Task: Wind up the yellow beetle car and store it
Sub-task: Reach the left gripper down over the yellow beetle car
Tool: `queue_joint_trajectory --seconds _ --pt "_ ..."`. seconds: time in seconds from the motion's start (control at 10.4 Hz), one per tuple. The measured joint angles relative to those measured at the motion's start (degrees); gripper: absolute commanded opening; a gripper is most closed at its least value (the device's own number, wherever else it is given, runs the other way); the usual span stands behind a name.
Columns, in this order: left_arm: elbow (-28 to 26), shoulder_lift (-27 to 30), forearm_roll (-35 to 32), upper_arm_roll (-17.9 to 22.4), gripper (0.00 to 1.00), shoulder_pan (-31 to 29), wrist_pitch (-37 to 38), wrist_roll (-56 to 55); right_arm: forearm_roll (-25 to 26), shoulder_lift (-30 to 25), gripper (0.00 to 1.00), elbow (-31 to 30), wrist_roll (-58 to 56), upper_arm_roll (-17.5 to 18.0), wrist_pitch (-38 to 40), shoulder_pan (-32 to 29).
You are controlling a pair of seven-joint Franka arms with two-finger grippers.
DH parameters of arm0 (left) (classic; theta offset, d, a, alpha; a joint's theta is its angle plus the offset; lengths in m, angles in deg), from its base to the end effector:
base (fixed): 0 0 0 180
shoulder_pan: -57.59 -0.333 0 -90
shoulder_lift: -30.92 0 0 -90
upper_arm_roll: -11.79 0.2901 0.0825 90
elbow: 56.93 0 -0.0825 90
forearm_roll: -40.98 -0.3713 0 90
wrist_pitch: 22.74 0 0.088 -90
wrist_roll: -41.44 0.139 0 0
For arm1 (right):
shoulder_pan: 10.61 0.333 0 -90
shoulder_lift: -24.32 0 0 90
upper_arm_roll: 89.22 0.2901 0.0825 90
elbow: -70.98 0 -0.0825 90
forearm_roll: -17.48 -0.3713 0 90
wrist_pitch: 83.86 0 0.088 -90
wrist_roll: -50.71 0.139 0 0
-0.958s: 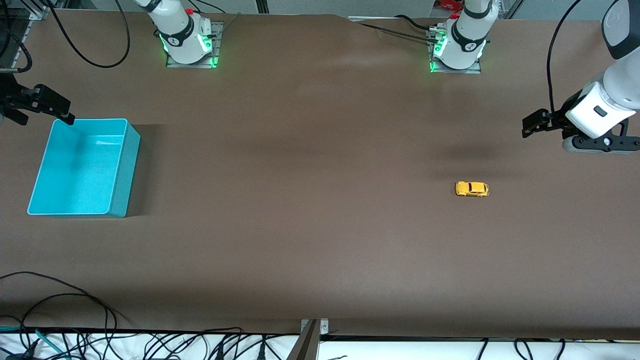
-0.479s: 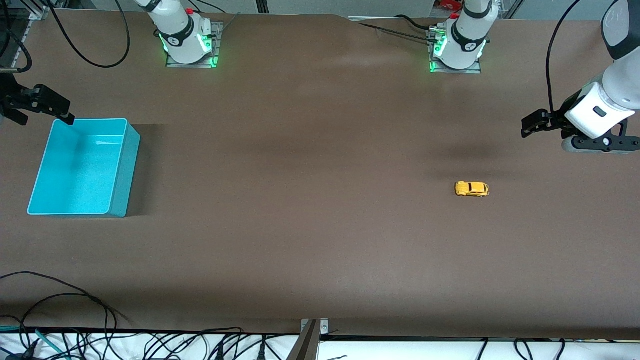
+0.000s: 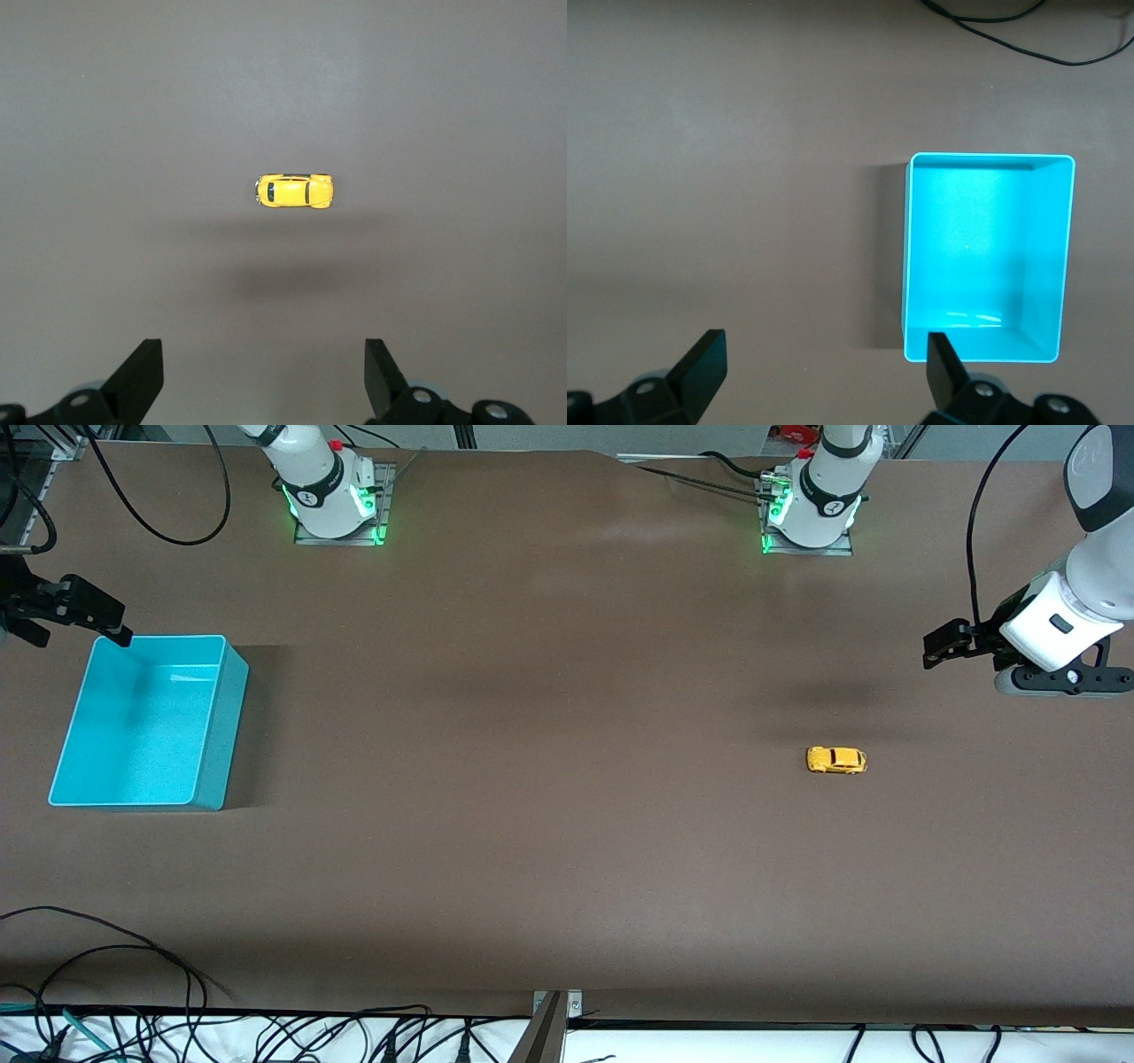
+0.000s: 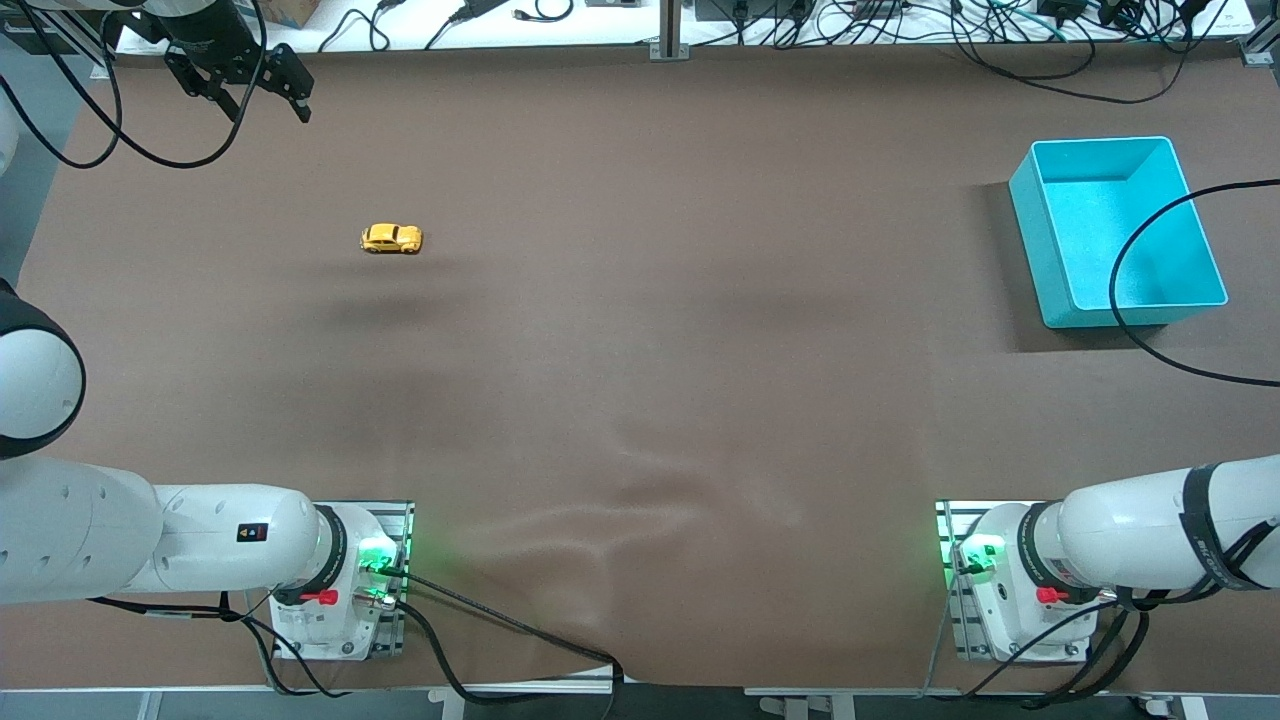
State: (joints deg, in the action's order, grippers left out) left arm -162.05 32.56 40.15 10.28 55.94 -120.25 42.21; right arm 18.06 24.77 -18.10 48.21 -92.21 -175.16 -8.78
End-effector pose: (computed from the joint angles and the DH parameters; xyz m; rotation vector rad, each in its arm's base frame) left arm 0.5275 0.0030 0.4716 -3.1231 0.0212 0.1631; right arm 0.5475 -0.0124 0.5718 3.1295 0.0367 0.0478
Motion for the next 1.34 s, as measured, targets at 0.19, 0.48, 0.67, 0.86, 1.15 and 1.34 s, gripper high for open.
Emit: queue_joint_trajectory --seconds 0.19,0.48,0.67,0.86,1.15,1.34 --pt "0.0 0.0 0.0 0.0 1.00 0.0 0.0 -0.3 0.0 0.0 1.00 0.0 0.0 0.0 0.0 0.0" --pt "-0.3 -1.0 0.9 0.0 1.00 0.0 0.0 -10.3 0.0 0.0 1.00 0.0 0.0 0.0 0.0 0.0" --pt "-0.5 -3.5 0.9 0.0 1.00 0.0 -1.1 -23.8 0.0 0.0 1.00 0.0 0.0 0.0 0.0 0.0" --pt "-1.1 -7.2 0.9 -0.1 1.00 0.0 -4.5 -41.4 0.0 0.0 1.00 0.0 0.0 0.0 0.0 0.0" --pt "-2.7 -14.0 0.9 -0.3 1.00 0.3 -12.4 -64.6 0.0 0.0 1.00 0.0 0.0 0.0 0.0 0.0" --pt "-7.4 -14.9 0.9 -0.5 1.00 0.4 -20.0 -71.8 0.0 0.0 1.00 0.0 0.0 0.0 -0.1 0.0"
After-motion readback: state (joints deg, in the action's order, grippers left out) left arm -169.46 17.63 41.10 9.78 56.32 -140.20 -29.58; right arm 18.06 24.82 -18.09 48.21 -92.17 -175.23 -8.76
